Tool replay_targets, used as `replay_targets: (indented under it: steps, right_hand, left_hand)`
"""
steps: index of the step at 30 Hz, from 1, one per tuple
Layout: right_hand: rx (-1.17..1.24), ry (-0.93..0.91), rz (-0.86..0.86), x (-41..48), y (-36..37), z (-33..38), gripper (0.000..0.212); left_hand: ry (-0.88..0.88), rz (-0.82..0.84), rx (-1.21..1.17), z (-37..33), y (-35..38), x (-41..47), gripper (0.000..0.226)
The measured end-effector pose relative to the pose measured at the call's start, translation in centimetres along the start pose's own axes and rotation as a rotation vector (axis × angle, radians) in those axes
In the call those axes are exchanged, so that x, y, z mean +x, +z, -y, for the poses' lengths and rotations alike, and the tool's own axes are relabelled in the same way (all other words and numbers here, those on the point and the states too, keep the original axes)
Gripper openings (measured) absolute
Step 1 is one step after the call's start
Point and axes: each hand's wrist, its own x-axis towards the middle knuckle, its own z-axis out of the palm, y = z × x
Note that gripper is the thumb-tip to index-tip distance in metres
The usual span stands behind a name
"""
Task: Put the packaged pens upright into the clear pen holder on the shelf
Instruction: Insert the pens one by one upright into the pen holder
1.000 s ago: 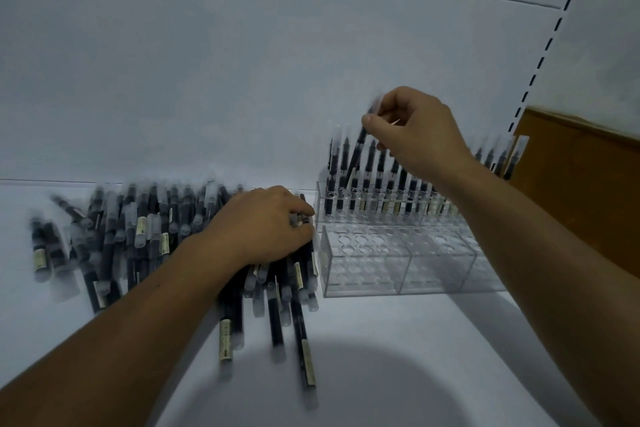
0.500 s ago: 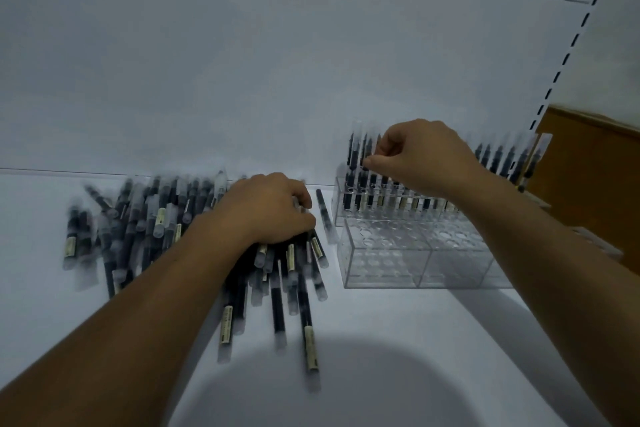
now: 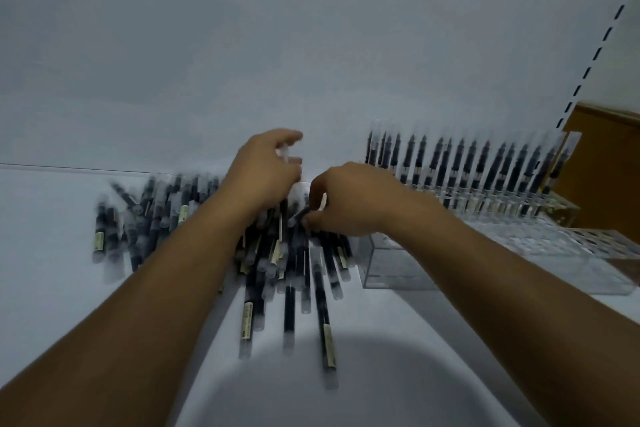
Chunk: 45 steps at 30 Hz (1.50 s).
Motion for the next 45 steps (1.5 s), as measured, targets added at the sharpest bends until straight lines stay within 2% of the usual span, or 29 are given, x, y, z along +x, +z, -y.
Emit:
replay_targets:
  steps: [5, 8, 11, 13, 19, 22, 26, 28, 33, 36, 40, 45]
  right_hand:
    - [-0.01, 0.024, -0.016, 1.0, 1.0, 0.4, 0.031]
    - [0.101, 0.048, 0.023, 1.0, 0.9, 0.1, 0.026]
    - [0.268, 0.049, -0.029, 0.4, 0.1, -0.3, 0.015]
    - [0.316, 0.037, -0.018, 0.0, -0.3, -0.4, 0.016]
    - [0.097, -0.06, 0.047, 0.4, 0.6, 0.4, 0.04]
    - [0.11, -0.084, 0.076, 0.4, 0.5, 0.5, 0.033]
    - [0.275, -0.035, 0.049, 0.3, 0.3, 0.2, 0.021]
    - [0.376, 0.002, -0.013, 0.1, 0.2, 0.0, 0.023]
    - [0.581, 0.045, -0.234, -0.3, -0.7, -0.8, 0.014]
    - [0.803, 0.062, -0.36, -1.0, -1.6, -1.5, 0.022]
    - [1.019, 0.059, -0.571, -2.6, -3.3, -3.2, 0.035]
    - [1.089, 0.128, -0.824, -3.7, -4.1, -6.5, 0.02]
  left_hand:
    - [-0.086, -0.18, -0.555, -0.8, -1.5, 0.4, 0.057]
    - [-0.067, -0.194, -0.681, -1.2, -1.7, 0.1, 0.058]
    - [-0.028, -0.229, -0.719, -1.3, -1.4, 0.1, 0.055]
    - [-0.002, -0.273, -0.734, -1.4, -1.3, 0.1, 0.05]
    - [0.052, -0.23, -0.658, -1.6, -1.1, -0.3, 0.036]
    - [0.064, -0.238, -0.564, -1.7, -1.4, -0.5, 0.036]
    - [0.008, -0.221, -0.595, -1.7, -1.2, -0.3, 0.027]
    - [-0.013, -0.213, -0.621, -1.6, -1.2, -0.2, 0.018]
    - [0.038, -0.179, -0.622, -2.0, -1.2, -0.7, 0.027]
    - [0.037, -0.161, -0.635, -2.2, -1.1, -0.8, 0.03]
    - [-0.002, -0.121, -0.67, -2.4, -0.4, -0.8, 0.018]
    - [0.083, -0.048, -0.553, -2.5, 0.4, -1.3, 0.022]
